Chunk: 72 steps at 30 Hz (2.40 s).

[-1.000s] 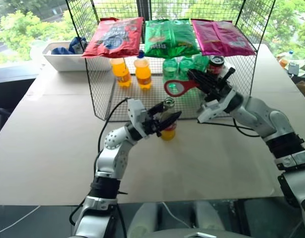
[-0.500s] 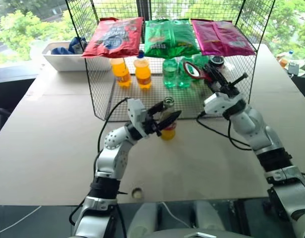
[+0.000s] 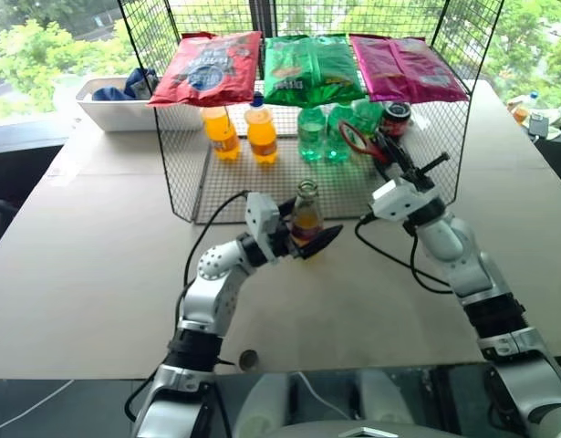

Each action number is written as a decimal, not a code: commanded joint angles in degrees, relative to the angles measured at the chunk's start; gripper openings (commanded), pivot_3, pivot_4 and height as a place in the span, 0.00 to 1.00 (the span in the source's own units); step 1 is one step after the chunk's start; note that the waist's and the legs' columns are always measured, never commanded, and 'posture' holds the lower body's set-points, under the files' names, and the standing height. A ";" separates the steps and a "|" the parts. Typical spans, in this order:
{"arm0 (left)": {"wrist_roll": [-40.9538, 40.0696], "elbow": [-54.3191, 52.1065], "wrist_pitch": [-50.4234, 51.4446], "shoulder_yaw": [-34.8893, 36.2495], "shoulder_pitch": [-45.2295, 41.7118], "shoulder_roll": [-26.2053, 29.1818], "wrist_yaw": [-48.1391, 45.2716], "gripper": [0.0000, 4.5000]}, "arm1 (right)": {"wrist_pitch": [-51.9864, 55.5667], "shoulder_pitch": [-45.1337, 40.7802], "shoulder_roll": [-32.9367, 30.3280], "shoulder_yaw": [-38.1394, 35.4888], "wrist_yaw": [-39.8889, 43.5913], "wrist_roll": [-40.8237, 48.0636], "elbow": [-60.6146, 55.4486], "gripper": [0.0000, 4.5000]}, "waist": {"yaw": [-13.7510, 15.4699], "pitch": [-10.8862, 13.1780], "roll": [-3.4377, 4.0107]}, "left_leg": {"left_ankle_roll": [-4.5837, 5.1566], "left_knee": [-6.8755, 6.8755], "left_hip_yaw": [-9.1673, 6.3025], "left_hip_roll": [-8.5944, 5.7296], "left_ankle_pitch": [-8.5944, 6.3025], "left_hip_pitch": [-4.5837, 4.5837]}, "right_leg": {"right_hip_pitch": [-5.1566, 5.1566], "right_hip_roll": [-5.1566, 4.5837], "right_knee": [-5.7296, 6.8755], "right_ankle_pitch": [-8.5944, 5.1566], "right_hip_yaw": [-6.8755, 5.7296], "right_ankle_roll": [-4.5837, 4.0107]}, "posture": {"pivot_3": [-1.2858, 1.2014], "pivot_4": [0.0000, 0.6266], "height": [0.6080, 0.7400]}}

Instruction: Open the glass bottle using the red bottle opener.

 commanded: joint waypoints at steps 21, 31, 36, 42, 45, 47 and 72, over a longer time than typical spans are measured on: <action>-0.77 -8.97 0.25 2.20 2.14 5.65 0.56 0.99 | 8.18 9.05 3.33 -7.37 3.61 10.91 -9.69 0.00 | 0.02 0.01 0.01 | 0.00 -0.03 0.00 0.03 0.00 0.00 | -0.01 0.00 0.01 0.00 0.00 0.00 | 0.52 0.24 1.00; -4.61 -12.99 3.25 10.12 6.51 11.25 2.63 0.99 | 18.73 22.50 4.74 -10.34 12.22 25.03 -21.11 0.00 | 0.22 0.03 0.05 | 0.00 -0.08 -0.01 0.06 0.00 0.01 | -0.01 -0.01 -0.02 0.00 0.01 0.00 | 0.52 0.24 1.00; -7.67 -15.82 6.73 13.02 9.07 13.03 3.92 0.99 | 32.90 32.26 1.93 -7.84 22.39 35.46 -31.52 0.00 | 0.21 0.04 0.06 | 0.00 -0.12 -0.02 0.07 -0.01 0.01 | 0.00 -0.04 -0.06 0.00 0.02 0.00 | 0.52 0.24 1.00; -8.49 -15.52 8.66 15.35 12.89 15.54 3.64 0.99 | 46.48 40.02 0.13 -6.67 27.63 45.28 -39.94 0.00 | 0.25 0.06 0.09 | 0.01 -0.20 -0.03 0.12 -0.02 0.05 | 0.00 -0.03 -0.10 0.00 -0.01 0.00 | 0.52 0.24 1.00; -9.46 -13.61 10.43 17.30 13.01 16.54 4.02 1.00 | 49.77 41.28 -0.35 -8.24 27.34 46.78 -42.34 0.33 | 0.31 0.05 0.09 | 0.02 -0.19 -0.07 0.11 -0.02 0.06 | 0.01 -0.05 -0.09 0.00 -0.05 0.00 | 0.52 0.24 1.00; -8.68 -12.49 10.91 18.06 12.88 17.29 4.60 1.00 | 50.66 41.76 -0.77 -10.07 26.98 47.24 -42.76 0.55 | 0.32 0.05 0.09 | 0.02 -0.19 -0.08 0.10 -0.03 0.08 | 0.03 -0.05 -0.09 0.01 -0.07 0.00 | 0.52 0.24 1.00; -2.87 -10.99 10.01 21.69 26.50 26.38 0.90 1.00 | 31.82 56.72 -9.39 -33.54 45.24 51.15 -32.76 0.98 | 0.42 0.04 0.10 | 0.21 -0.30 -0.09 0.14 -0.16 0.11 | 0.13 -0.37 -0.26 0.04 -0.11 -0.05 | 0.52 0.24 1.00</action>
